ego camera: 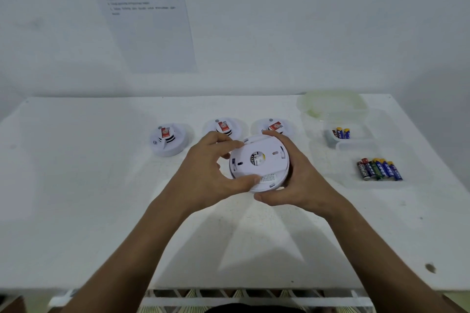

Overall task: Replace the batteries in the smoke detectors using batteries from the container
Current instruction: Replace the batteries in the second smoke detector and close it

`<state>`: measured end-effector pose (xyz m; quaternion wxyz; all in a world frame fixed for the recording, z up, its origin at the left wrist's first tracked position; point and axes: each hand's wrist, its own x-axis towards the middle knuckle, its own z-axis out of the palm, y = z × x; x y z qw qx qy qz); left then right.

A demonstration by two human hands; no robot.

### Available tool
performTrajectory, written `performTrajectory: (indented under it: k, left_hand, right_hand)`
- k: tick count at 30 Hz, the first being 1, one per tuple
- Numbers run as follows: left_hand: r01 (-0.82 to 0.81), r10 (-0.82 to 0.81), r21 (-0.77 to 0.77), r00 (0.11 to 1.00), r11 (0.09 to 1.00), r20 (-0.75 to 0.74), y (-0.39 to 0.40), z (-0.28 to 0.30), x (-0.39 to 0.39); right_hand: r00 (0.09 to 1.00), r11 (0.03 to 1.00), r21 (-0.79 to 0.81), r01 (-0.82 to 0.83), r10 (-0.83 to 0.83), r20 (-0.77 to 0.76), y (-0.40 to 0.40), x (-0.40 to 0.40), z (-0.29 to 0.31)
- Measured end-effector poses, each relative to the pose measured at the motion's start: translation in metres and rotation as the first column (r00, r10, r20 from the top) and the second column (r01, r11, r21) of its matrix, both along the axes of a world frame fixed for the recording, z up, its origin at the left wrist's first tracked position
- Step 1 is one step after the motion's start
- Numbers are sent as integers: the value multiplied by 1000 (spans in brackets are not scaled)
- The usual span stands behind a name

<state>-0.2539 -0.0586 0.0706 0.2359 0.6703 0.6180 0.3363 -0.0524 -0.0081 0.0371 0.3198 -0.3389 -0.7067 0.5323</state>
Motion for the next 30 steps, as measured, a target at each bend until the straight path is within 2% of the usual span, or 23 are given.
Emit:
performTrajectory:
  k: [5, 11, 21, 30]
  left_hand:
    - [-9, 9, -17, 999, 1000, -34, -2, 2, -5]
    - [0, 0, 5, 1000, 1000, -3, -5, 3, -1]
    - [62, -52, -98, 993, 993, 109, -11, 1, -7]
    - [136, -75, -177, 947, 975, 313, -14, 1, -15]
  right_hand:
    - [1000, 1000, -8, -5, 5, 4, 0, -5, -2]
    - [1000, 1000, 24, 5, -5, 20, -2, -5, -1]
    - [998, 998, -10, -60, 59, -31, -9, -3, 6]
    - [996, 997, -20, -80, 79, -46, -12, -5, 13]
